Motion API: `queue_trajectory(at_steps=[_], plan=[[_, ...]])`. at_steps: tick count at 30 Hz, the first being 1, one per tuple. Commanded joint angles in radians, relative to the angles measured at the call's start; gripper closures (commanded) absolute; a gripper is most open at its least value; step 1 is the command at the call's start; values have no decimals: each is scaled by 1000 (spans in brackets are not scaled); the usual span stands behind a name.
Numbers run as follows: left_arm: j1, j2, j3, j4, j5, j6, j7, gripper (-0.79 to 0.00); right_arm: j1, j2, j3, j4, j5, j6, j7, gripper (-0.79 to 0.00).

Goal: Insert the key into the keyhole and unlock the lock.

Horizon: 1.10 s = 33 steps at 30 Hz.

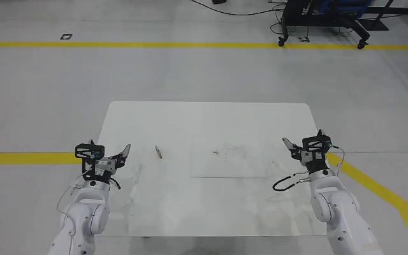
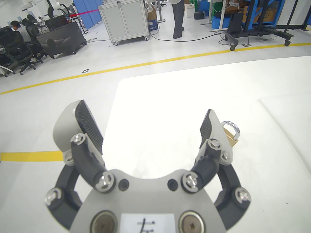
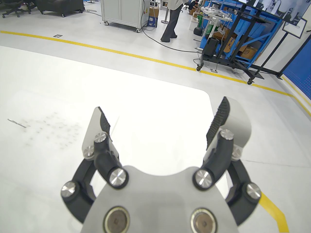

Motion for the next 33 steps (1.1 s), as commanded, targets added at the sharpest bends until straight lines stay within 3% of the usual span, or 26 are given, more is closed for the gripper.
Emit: queue_trajectory(at_steps=[1,5,14,31,33], plan=[[0,0,0,0,0,0,0,-785,0,0,0,0,0,0,0,-785],[0,0,0,0,0,0,0,-785,3,0,-20,-9,-71,12,0,-785],[0,0,0,0,0,0,0,-785,125,-23,-305,-17,-183,-113,127,-785],[0,0,0,0,0,0,0,-785,134,-24,-319,-15,-181,-133,127,-785],[0,0,0,0,0,0,0,-785,164,-28,-353,7,-172,-189,138,-785]])
